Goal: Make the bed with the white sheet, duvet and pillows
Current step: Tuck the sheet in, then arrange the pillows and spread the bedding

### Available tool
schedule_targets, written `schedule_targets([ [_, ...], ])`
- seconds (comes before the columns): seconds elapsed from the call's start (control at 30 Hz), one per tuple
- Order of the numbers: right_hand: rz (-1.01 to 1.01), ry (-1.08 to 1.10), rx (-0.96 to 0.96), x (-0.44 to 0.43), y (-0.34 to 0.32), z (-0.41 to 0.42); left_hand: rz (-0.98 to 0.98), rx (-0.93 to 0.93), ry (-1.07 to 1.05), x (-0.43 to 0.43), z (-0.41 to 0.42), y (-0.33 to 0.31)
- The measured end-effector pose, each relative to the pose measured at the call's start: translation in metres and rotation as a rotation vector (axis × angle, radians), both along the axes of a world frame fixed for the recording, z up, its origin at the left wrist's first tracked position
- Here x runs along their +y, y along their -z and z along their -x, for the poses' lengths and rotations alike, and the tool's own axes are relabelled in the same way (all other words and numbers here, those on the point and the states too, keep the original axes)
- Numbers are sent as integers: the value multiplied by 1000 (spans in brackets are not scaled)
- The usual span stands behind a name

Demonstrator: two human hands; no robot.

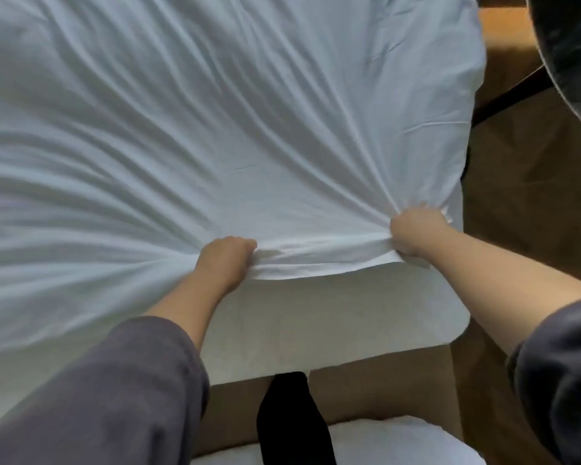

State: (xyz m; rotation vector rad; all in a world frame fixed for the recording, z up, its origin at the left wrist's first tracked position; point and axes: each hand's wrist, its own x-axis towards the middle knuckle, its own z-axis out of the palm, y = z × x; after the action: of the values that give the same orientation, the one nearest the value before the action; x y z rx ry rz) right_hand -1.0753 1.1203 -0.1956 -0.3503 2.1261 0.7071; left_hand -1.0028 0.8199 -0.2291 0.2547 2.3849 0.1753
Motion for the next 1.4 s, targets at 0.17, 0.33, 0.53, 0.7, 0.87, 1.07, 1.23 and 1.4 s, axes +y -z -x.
schedule_targets([
  [0.17,-124,288,-207,67,-2,-46,-68,-130,114,76,-38,9],
  [0.33,20,336,-464,82,15,-90,65,-265,123,101,-70,38],
  [0.53,460,843,441,112,29,-66,-23,-68,42,115,-34,40],
  [0.7,458,1890,764,145,41,-41,-127,137,-91,150,-3,41],
  [0.87,619,2315,550,158,63,-46,-155,90,-103,179,10,45],
  [1.07,707,1579,148,120,48,-4,-185,-5,-140,171,25,47],
  [1.23,1155,1811,323,73,57,-8,-162,-48,-143,161,27,40],
  [1.4,402,1262,441,115,28,-47,-98,-112,-100,165,25,22],
])
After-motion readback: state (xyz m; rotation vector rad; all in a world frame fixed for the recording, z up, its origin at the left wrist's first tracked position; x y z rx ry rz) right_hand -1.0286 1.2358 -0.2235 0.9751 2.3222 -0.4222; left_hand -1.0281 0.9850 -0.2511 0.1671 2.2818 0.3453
